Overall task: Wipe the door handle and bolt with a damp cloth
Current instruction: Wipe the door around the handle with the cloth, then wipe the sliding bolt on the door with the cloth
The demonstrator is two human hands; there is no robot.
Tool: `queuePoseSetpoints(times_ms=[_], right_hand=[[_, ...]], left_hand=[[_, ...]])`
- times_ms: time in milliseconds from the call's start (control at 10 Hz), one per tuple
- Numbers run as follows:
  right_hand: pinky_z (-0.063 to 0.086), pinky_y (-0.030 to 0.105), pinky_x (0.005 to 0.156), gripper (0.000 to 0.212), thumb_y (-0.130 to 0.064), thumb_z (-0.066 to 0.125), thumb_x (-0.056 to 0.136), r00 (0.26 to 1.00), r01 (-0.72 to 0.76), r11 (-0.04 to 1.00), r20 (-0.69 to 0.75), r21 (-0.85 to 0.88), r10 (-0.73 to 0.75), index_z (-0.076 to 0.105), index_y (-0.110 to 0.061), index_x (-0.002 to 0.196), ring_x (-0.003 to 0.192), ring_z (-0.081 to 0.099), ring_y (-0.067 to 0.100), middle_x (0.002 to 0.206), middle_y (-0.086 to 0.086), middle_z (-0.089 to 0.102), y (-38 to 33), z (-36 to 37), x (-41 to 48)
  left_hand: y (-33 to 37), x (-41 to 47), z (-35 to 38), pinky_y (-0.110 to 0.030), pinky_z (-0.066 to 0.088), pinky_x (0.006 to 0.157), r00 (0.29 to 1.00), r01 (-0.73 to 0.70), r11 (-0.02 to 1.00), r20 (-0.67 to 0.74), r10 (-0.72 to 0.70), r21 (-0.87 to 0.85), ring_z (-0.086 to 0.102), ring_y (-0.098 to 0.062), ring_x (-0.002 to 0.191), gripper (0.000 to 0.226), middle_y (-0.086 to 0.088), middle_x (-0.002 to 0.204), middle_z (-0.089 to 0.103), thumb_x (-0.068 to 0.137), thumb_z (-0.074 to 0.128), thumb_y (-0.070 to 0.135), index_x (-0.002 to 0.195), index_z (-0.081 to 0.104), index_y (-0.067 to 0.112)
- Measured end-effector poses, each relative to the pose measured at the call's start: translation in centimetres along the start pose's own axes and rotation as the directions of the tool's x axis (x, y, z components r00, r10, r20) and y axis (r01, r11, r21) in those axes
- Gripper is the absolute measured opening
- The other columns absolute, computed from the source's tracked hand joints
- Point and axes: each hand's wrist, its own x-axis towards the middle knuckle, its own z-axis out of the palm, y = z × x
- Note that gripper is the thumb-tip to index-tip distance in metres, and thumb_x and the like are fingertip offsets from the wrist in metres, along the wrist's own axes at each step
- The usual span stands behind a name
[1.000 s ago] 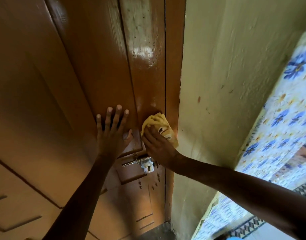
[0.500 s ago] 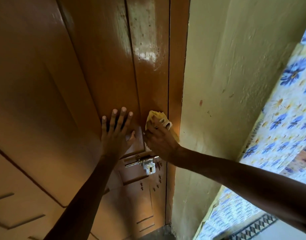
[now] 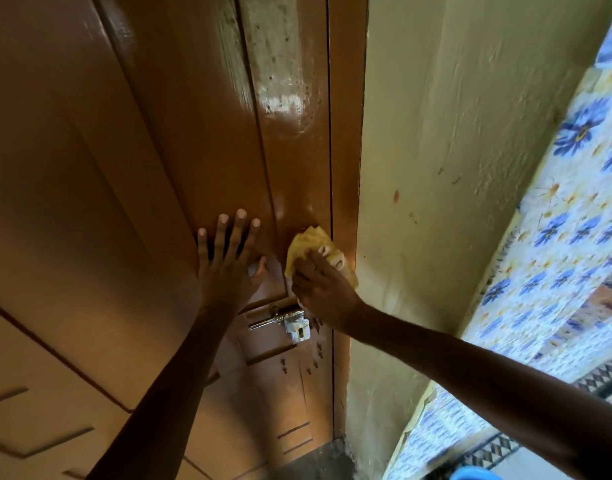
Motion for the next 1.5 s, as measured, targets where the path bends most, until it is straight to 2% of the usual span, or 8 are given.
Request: queuePoseSetpoints(times_ms=[100,300,400,600,1000,1200,1400,1500], right_hand=[[0.051,0.046,0.097,0.036,-0.015,0.084,0.059,0.969,-0.113,0.985,0.233,0.131,0.08,0.074,-0.024,0.094,0.111,0.064,0.023,0.103,-0.002,0.074,-3.9,2.3,-3.7],[0.055,0.028,0.085,0.026,-0.004,0.061,0.085,0.513,-0.673,0.015,0.452,0.74,0.729,0.069,-0.012,0.109,0.095,0.067,0.016,0.102,0.001,0.072,-7.3,2.4,-9.8],[0.055,0.035,0.082,0.024,-0.015,0.058,0.091,0.305,-0.716,-0.275,0.641,0.642,0.704,0.064,-0.019,0.114,0.084,0.062,0.017,0.094,-0.002,0.068,-7.3,1.2,-11.2],[0.055,0.027,0.073,0.014,-0.005,0.057,0.088,0.268,-0.69,-0.116,0.401,0.714,0.876,0.067,-0.013,0.092,0.078,0.065,0.016,0.083,0.001,0.069,-6.9,2.5,-7.5],[0.047,0.041,0.103,0.044,-0.008,0.063,0.078,0.707,-0.591,0.443,0.167,0.674,0.688,0.064,-0.009,0.122,0.119,0.058,0.03,0.124,0.01,0.066,-13.2,6.0,-2.4],[0.045,0.042,0.103,0.046,-0.004,0.066,0.079,0.57,-0.703,0.322,0.23,0.634,0.789,0.063,-0.011,0.124,0.122,0.053,0.025,0.126,0.006,0.064,-11.5,6.9,-3.2],[0.046,0.047,0.1,0.049,0.008,0.069,0.073,0.728,-0.606,0.442,0.237,0.661,0.643,0.067,-0.008,0.119,0.118,0.058,0.028,0.122,0.01,0.066,-11.1,6.1,-2.9],[0.053,0.043,0.091,0.047,0.0,0.073,0.073,0.589,-0.746,0.379,0.275,0.549,0.76,0.068,-0.014,0.117,0.113,0.06,0.028,0.118,0.005,0.069,-9.3,6.2,-3.3]], left_hand=[[0.0,0.1,0.1,-0.054,0.0,0.122,1.0,0.0,1.0,0.003,0.0,-0.004,-0.006,-0.025,0.153,0.077,-0.005,0.165,0.005,0.094,0.052,0.052,0.157,0.02,0.022],[0.1,0.1,-0.5,-0.053,-0.005,0.122,0.998,0.007,1.0,0.058,-0.006,-0.016,-0.007,-0.028,0.152,0.076,-0.007,0.165,0.004,0.096,0.049,0.051,0.158,0.016,0.021],[0.9,-1.0,-0.6,-0.056,0.002,0.121,0.995,0.005,0.998,0.1,0.002,-0.069,0.002,-0.031,0.151,0.068,-0.01,0.164,0.008,0.098,0.044,0.049,0.156,0.024,0.02],[0.9,-7.9,0.8,-0.055,0.007,0.122,0.956,-0.145,0.966,0.22,0.193,-0.214,0.008,-0.032,0.152,0.069,-0.01,0.163,0.017,0.094,0.054,0.04,0.155,0.028,0.02],[-1.5,-9.3,1.8,-0.044,0.001,0.124,0.907,-0.277,0.947,0.28,0.313,-0.162,0.004,-0.023,0.153,0.062,-0.001,0.166,0.007,0.102,0.042,0.038,0.157,0.02,0.023],[-1.7,-9.4,1.8,-0.043,0.005,0.123,0.913,-0.276,0.946,0.26,0.314,-0.171,0.005,-0.022,0.153,0.06,0.0,0.166,0.01,0.103,0.039,0.036,0.158,0.018,0.023],[-1.9,-9.2,1.6,-0.043,0.005,0.123,0.909,-0.266,0.943,0.273,0.314,-0.198,0.004,-0.022,0.153,0.059,0.0,0.166,0.01,0.103,0.04,0.032,0.158,0.019,0.023],[-1.7,-9.1,1.4,-0.042,0.003,0.123,0.915,-0.251,0.948,0.272,0.298,-0.196,0.006,-0.021,0.153,0.06,0.0,0.165,0.013,0.102,0.043,0.03,0.157,0.022,0.023]])
